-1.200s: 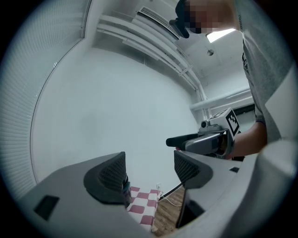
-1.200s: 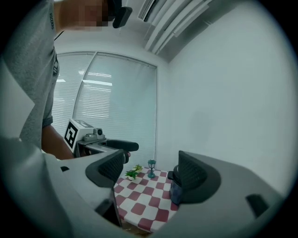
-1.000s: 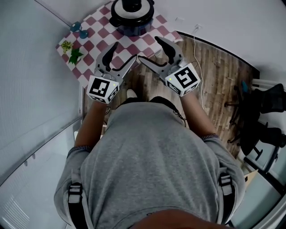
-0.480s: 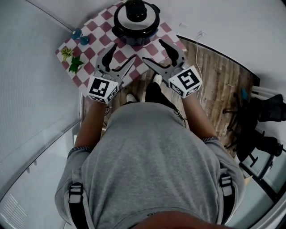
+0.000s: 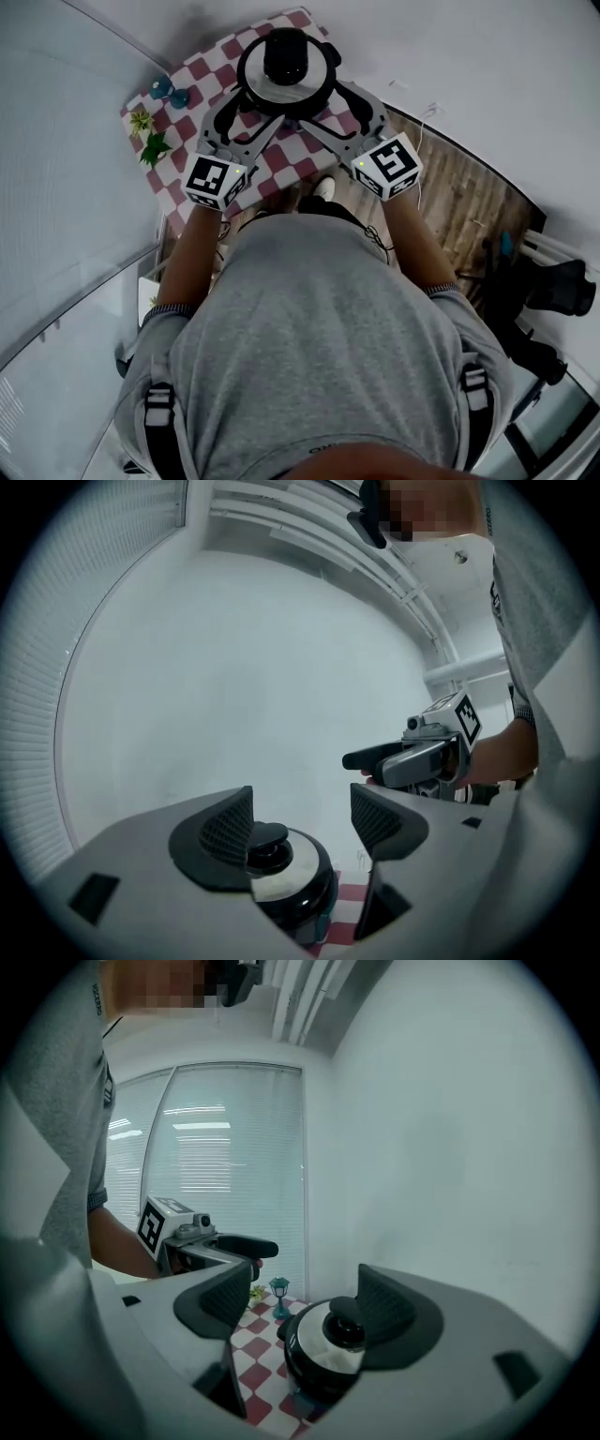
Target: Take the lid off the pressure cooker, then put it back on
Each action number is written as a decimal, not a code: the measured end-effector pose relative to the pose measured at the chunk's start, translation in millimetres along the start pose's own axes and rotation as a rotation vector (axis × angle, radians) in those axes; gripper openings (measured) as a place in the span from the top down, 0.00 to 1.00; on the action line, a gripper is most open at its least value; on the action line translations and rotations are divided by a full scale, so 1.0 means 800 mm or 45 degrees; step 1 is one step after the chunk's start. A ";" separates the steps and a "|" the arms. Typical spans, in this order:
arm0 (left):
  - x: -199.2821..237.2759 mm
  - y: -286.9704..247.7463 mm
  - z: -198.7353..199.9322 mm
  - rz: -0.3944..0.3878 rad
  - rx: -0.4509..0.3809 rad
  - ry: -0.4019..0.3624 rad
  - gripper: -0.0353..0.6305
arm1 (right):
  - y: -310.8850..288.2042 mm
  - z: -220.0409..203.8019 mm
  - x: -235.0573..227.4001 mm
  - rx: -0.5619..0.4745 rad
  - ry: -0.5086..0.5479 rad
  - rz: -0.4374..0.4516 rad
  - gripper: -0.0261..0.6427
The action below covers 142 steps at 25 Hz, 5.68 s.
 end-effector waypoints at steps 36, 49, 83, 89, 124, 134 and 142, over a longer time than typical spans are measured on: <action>0.108 -0.156 -0.076 -0.425 0.608 -0.369 0.43 | -0.176 -0.049 -0.105 0.650 0.293 0.292 0.42; 0.103 -0.191 -0.105 -0.690 1.041 -0.758 0.43 | -0.218 -0.068 -0.104 1.061 0.564 0.479 0.41; 0.106 -0.197 -0.106 -0.782 1.253 -0.817 0.50 | -0.234 -0.065 -0.099 1.265 0.658 0.561 0.53; 0.109 -0.179 -0.087 -0.735 1.220 -0.811 0.50 | -0.228 -0.042 -0.086 1.241 0.689 0.573 0.53; 0.119 -0.147 -0.121 -0.443 1.460 -0.543 0.50 | -0.261 -0.065 -0.055 1.012 0.901 0.928 0.53; 0.140 -0.083 -0.161 -0.458 1.464 -0.514 0.50 | -0.297 -0.078 0.011 1.036 0.903 0.962 0.53; 0.142 -0.068 -0.206 -0.457 1.449 -0.466 0.50 | -0.313 -0.113 0.035 1.080 0.908 0.976 0.53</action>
Point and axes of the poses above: the fingertips, and each gripper's own axes: y backward along the fingers, x to its left, z out of its top, the point moved 4 cm from there along y, backward along the fingers, and after that the axes turned 10 degrees about x, right-handed, at the moved point
